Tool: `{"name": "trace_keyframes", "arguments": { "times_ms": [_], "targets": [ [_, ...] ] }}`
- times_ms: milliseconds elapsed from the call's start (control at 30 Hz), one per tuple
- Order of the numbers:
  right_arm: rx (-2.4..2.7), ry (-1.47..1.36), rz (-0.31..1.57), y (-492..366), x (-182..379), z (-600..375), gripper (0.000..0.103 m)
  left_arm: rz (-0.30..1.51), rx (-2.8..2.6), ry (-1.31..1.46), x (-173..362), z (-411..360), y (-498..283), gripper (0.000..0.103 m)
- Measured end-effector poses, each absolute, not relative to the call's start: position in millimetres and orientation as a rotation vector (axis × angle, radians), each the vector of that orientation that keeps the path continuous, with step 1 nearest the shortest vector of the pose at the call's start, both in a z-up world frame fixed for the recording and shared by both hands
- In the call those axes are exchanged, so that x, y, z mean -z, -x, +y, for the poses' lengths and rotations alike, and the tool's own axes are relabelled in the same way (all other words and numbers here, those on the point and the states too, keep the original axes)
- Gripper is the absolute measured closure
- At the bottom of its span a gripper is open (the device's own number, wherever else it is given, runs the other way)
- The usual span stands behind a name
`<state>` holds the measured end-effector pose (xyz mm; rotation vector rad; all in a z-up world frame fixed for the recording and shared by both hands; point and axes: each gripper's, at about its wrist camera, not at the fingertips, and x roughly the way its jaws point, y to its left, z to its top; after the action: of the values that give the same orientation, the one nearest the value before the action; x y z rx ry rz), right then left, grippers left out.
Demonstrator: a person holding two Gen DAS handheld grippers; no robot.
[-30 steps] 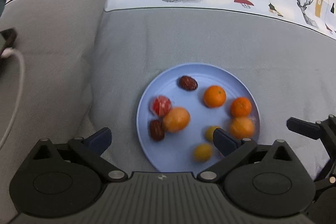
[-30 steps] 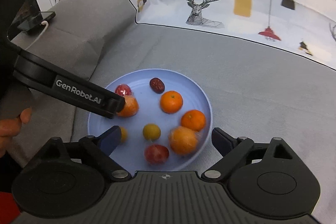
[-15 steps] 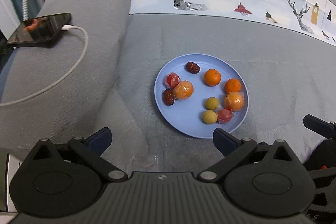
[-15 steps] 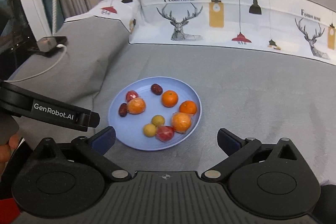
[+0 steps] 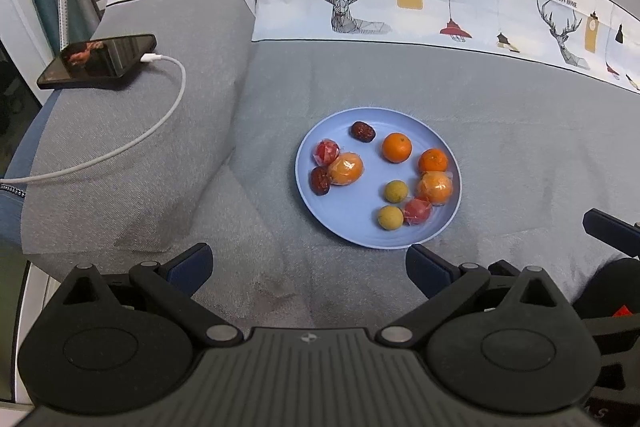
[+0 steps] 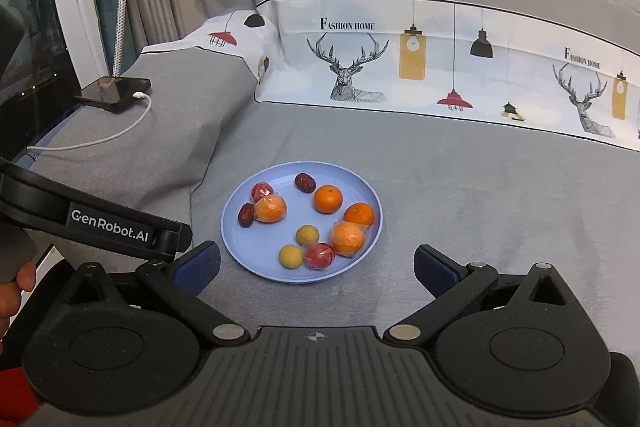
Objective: Organize fruits
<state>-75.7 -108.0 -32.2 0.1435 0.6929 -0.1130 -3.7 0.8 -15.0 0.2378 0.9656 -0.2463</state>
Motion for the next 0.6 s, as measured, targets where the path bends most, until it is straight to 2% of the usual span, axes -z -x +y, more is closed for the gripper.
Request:
{"name": "trace_keyframes", "arguments": {
  "times_ms": [600],
  "targets": [
    [0.121, -0.129, 0.686, 78.3, 29.8, -104.2, 0.001, 0.959, 0.229, -0.242, 13.6, 4.2, 6.1, 0.000]
  ]
}}
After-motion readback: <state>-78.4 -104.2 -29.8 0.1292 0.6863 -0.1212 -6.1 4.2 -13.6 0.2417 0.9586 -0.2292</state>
